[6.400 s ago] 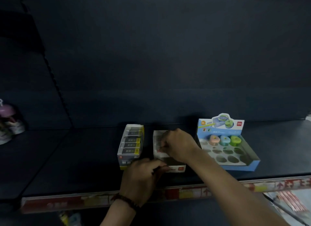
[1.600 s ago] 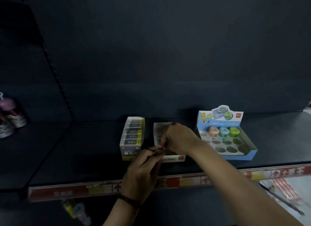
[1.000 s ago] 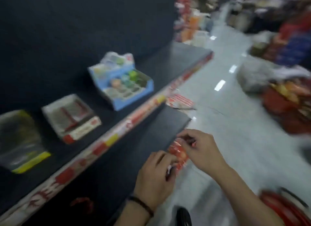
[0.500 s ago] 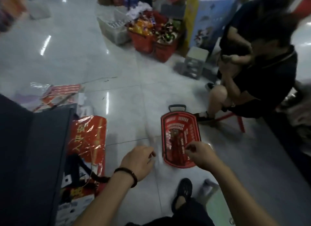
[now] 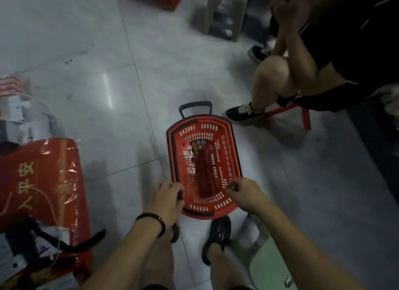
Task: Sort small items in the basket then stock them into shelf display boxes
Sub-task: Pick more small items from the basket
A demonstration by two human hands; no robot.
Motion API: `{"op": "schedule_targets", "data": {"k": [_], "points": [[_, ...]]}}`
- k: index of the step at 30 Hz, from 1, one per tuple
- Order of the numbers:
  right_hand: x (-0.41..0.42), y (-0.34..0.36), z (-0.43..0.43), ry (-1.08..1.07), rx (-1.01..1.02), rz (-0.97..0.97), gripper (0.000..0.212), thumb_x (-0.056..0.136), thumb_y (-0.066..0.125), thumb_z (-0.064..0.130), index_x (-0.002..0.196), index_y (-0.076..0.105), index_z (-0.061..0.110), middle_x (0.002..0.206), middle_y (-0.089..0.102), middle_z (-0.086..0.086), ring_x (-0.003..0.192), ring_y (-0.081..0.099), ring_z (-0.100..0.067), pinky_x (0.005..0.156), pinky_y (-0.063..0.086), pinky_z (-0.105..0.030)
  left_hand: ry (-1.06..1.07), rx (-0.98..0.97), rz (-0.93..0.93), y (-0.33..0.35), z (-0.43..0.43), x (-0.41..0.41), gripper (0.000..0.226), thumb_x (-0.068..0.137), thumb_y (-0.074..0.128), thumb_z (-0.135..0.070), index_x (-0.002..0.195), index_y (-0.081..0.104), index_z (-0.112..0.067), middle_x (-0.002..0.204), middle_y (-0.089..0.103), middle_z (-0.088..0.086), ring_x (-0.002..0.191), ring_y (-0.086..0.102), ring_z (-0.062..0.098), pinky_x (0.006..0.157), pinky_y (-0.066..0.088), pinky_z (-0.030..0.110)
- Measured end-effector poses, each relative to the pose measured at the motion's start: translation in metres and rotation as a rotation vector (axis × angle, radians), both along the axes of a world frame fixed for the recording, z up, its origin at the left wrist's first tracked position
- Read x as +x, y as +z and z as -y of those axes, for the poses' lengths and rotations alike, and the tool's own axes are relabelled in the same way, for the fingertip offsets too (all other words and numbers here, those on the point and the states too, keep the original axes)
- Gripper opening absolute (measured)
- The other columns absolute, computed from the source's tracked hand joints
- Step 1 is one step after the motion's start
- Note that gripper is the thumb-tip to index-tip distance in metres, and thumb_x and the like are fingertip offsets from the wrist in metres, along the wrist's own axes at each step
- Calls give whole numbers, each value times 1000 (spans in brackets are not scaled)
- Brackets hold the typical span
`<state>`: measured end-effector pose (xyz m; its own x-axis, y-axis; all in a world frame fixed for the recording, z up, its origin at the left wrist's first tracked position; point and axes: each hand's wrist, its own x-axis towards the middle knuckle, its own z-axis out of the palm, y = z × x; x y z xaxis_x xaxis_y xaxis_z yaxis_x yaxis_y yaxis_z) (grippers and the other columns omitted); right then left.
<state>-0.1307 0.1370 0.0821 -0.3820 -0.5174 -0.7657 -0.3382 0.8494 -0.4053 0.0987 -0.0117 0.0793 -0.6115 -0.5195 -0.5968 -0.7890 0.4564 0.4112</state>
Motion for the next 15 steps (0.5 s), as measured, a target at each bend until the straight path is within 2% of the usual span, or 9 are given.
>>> {"op": "schedule_targets", "data": {"k": [2, 4, 7, 9, 12, 15], "points": [[-4, -60, 24, 6, 36, 37, 18, 100, 67, 32, 114, 75, 23, 110, 71, 5, 100, 70, -16, 87, 60, -33, 28, 0, 11, -58, 13, -10, 36, 101, 63, -30, 135, 52, -32, 142, 41, -6, 138, 35, 18, 111, 41, 30], [-4, -116, 44, -10, 70, 81, 21, 99, 69, 31, 116, 75, 21, 114, 73, 3, 104, 70, -18, 92, 60, -36, 65, -33, 3, -111, 28, -20, 44, 98, 65, -27, 139, 49, -32, 150, 36, -2, 144, 30, 22, 117, 42, 40], [5, -208, 66, -81, 120, 134, 20, 96, 73, 31, 112, 78, 21, 114, 76, -1, 104, 70, -18, 88, 55, -30, 128, -93, -42, -192, 44, -33, 56, 94, 69, -23, 143, 44, -34, 158, 27, 2, 152, 18, 29, 120, 39, 55], [13, -258, 76, -153, 156, 151, 14, 94, 76, 30, 103, 80, 20, 106, 79, -3, 99, 72, -20, 87, 54, -29, 199, -144, -62, -227, 49, -38, 65, 93, 71, -27, 149, 39, -35, 163, 20, 2, 156, 13, 31, 122, 35, 56], [29, -347, 94, -294, 175, 174, 10, 88, 79, 30, 89, 79, 20, 89, 78, -4, 91, 75, -27, 89, 61, -41, 320, -167, -97, -280, 49, -39, 77, 94, 69, -27, 158, 27, -31, 169, 14, 3, 158, 11, 32, 121, 31, 53], [42, -430, 110, -363, 157, 167, 34, 88, 79, 46, 106, 80, 17, 106, 81, -6, 105, 75, -28, 97, 58, -39, 450, -153, -194, -308, 39, -40, 82, 99, 62, -15, 162, 16, -39, 173, 7, -2, 158, 12, 27, 119, 24, 46]]}}
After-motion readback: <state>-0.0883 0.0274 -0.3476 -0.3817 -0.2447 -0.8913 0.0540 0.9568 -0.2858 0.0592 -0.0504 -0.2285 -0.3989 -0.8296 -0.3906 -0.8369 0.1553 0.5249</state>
